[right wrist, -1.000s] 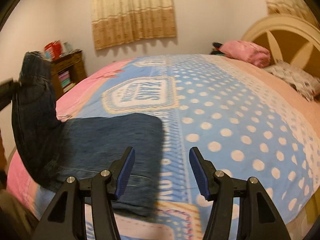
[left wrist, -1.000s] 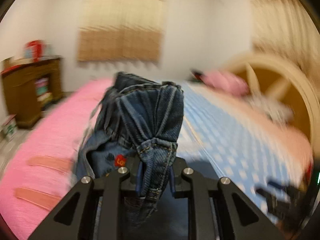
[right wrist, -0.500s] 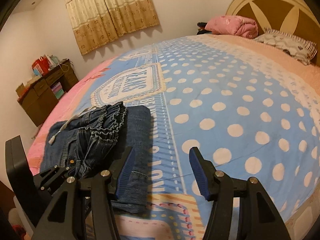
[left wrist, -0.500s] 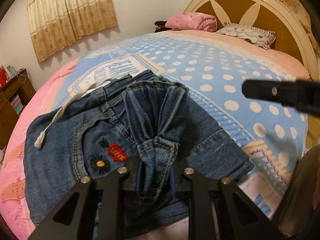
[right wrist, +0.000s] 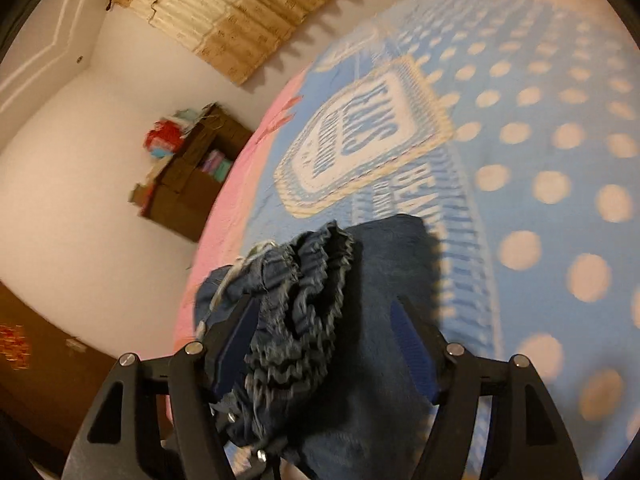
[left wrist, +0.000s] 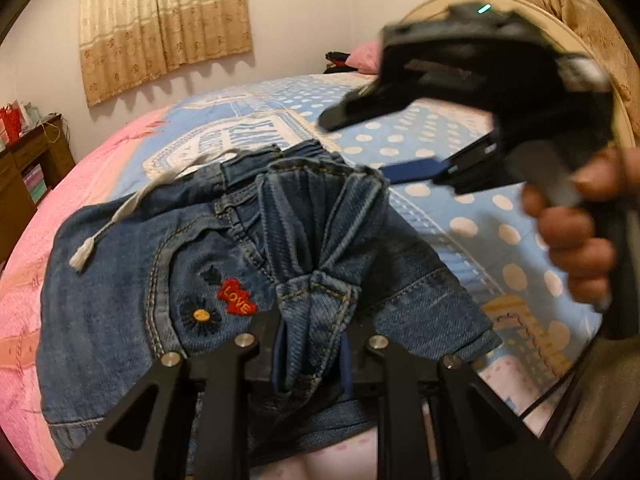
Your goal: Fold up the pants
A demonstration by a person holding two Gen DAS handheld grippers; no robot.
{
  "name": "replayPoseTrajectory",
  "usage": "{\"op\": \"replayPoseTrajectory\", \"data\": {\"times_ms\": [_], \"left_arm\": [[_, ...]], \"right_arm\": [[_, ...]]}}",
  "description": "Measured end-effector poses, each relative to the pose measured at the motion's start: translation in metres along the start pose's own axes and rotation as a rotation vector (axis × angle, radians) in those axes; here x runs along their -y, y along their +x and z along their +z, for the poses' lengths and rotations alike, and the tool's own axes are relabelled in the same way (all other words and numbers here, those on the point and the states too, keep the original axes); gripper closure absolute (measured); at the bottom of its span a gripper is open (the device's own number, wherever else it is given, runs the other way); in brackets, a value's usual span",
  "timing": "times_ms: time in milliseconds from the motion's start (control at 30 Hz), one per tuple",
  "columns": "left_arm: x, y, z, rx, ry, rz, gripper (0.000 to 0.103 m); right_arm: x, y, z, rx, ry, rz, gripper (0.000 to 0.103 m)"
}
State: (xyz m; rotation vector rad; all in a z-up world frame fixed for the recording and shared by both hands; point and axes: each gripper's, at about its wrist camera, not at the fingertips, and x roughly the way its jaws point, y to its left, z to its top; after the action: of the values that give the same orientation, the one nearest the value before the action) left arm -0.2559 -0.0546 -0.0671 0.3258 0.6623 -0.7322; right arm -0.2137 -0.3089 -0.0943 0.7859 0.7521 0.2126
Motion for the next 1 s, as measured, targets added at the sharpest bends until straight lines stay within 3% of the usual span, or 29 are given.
{"op": "replayPoseTrajectory", "data": {"times_ms": [133, 233, 333, 367, 400, 433, 467, 600, 733, 867, 933, 1000], "left_arm": [[0.003, 0.001, -0.005, 0.010, -0.001, 0.008, 0.081], [0.003, 0.003, -0.007, 0.014, 0.001, 0.010, 0.081], [0.005, 0.005, -0.009, 0.015, 0.008, 0.016, 0.082], [0.006, 0.005, -0.010, 0.015, 0.017, 0.025, 0.082], [0.007, 0.005, -0.010, 0.014, 0.024, 0.029, 0.082], [0.008, 0.006, -0.009, 0.011, 0.025, 0.028, 0.082], [0.010, 0.005, -0.008, 0.016, 0.027, 0.027, 0.081], [0.022, -0.001, 0.004, 0.060, 0.064, 0.042, 0.081], [0.040, 0.004, 0.010, 0.058, 0.096, 0.025, 0.082], [0.061, 0.023, -0.008, -0.002, 0.194, 0.055, 0.079], [0.068, 0.026, -0.015, -0.005, 0.229, 0.082, 0.080], [0.074, 0.022, -0.013, -0.017, 0.255, 0.102, 0.079]], "right_arm": [[0.009, 0.037, 0.004, -0.078, 0.022, 0.048, 0.033], [-0.006, 0.051, 0.008, -0.101, -0.033, 0.123, 0.032], [-0.021, 0.066, 0.012, -0.110, -0.117, 0.049, 0.032], [-0.022, 0.071, 0.012, -0.108, -0.132, 0.021, 0.039], [-0.024, 0.074, 0.011, -0.097, -0.166, -0.030, 0.061], [-0.026, 0.074, 0.011, -0.094, -0.192, -0.053, 0.064], [-0.025, 0.069, 0.014, -0.082, -0.192, -0.030, 0.074], [-0.035, 0.032, 0.022, 0.034, -0.222, 0.086, 0.084], [-0.026, 0.017, 0.032, 0.094, -0.189, 0.082, 0.085], [-0.009, 0.021, 0.026, 0.040, -0.203, -0.066, 0.084], [0.000, 0.032, 0.020, 0.005, -0.230, -0.156, 0.079], [0.012, 0.031, 0.018, 0.022, -0.183, -0.186, 0.060]]}}
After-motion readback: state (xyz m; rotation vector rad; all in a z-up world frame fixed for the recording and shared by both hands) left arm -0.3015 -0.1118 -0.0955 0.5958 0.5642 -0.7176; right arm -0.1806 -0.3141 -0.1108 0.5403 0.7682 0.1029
